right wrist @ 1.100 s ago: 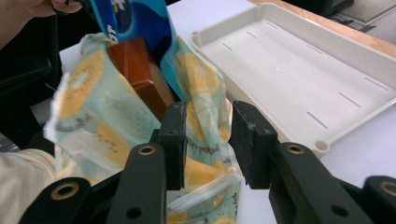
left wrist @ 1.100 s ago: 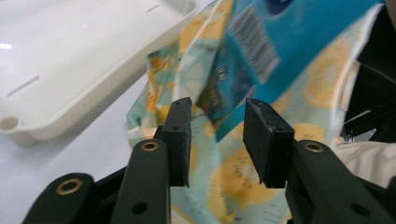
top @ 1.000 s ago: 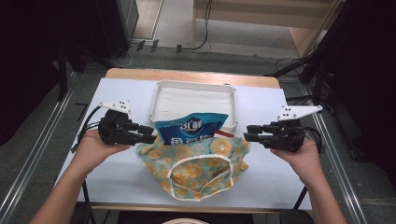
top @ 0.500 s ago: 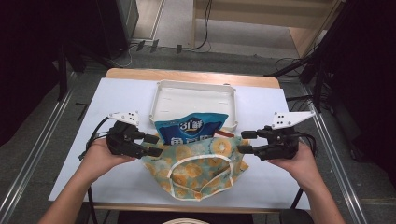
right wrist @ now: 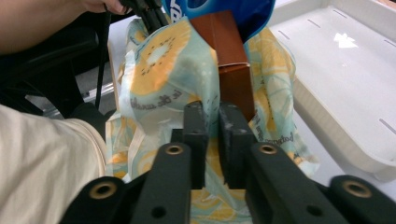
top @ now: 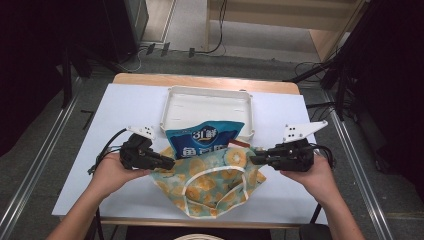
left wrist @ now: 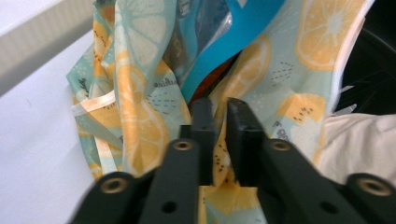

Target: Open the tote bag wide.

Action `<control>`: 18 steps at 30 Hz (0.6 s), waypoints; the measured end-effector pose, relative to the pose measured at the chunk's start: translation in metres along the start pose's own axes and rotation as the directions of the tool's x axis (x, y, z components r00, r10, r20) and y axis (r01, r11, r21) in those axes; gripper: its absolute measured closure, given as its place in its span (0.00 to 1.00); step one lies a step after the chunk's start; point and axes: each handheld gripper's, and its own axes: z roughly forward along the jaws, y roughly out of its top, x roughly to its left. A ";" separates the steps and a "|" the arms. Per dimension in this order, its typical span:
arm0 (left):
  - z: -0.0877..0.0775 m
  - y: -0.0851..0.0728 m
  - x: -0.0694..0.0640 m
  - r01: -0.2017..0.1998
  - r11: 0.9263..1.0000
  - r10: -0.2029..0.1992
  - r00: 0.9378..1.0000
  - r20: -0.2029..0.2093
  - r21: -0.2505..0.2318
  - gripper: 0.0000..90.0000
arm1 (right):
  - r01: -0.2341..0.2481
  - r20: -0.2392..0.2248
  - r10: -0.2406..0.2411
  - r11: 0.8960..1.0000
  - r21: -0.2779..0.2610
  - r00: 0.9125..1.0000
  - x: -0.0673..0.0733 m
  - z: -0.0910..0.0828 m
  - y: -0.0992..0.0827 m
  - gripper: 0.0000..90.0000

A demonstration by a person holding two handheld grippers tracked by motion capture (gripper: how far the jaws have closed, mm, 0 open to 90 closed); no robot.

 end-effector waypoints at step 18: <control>-0.026 -0.010 -0.021 -0.049 0.996 0.050 0.999 0.010 -0.074 1.00 | 0.063 -0.007 -0.062 0.998 0.009 0.998 0.031 -0.009 -0.008 0.99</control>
